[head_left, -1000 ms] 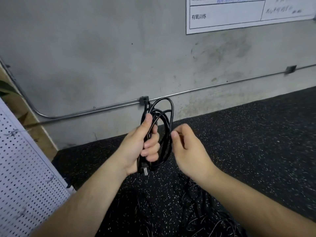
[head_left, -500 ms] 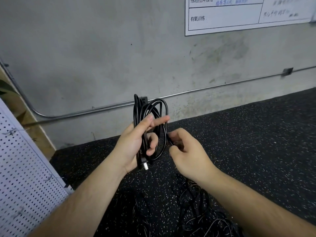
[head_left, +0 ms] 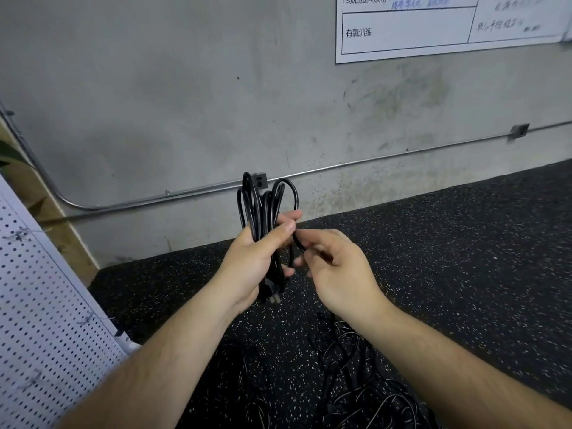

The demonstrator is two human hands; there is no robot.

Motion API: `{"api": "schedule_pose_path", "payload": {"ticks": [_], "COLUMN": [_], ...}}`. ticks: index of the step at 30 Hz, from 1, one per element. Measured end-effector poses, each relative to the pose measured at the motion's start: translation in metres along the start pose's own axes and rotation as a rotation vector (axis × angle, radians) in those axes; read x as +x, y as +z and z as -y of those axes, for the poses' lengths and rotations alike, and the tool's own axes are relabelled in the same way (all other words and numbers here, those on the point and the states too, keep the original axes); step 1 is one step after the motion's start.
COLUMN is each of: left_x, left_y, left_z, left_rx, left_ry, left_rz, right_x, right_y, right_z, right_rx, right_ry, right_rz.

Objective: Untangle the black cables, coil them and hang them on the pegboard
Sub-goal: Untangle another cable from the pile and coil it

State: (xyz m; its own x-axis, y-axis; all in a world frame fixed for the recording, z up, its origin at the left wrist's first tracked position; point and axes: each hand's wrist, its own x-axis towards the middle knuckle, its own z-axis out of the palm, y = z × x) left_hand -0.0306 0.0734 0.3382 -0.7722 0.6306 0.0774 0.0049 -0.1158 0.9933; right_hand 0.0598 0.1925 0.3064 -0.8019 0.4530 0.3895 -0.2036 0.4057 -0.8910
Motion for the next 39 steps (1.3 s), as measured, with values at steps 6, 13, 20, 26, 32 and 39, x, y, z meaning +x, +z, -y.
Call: {"api": "schedule_pose_path", "payload": {"ticks": [6, 13, 20, 26, 32, 39], "left_x": [-0.001, 0.007, 0.020, 0.027, 0.011, 0.000], "left_y": [0.001, -0.023, -0.040, -0.040, -0.011, 0.001], "left_z": [-0.007, -0.031, -0.019, -0.002, -0.002, -0.003], "left_rx": [-0.160, -0.302, -0.120, 0.229, 0.184, 0.211], "left_ry": [0.076, 0.179, 0.185, 0.121, 0.018, -0.135], "left_rz": [-0.107, -0.214, -0.224, -0.225, 0.070, 0.222], "right_x": [-0.003, -0.026, -0.030, -0.029, -0.012, 0.004], "right_y": [0.000, -0.022, -0.020, -0.025, -0.030, -0.035], "right_z": [-0.003, -0.062, -0.063, -0.008, 0.007, 0.013], "right_rx": [0.115, -0.269, -0.523, -0.827, -0.609, -0.650], "right_ry": [-0.011, 0.182, 0.089, -0.405, -0.546, -0.387], "right_rz": [0.061, 0.513, 0.673, 0.676, 0.252, -0.117]}}
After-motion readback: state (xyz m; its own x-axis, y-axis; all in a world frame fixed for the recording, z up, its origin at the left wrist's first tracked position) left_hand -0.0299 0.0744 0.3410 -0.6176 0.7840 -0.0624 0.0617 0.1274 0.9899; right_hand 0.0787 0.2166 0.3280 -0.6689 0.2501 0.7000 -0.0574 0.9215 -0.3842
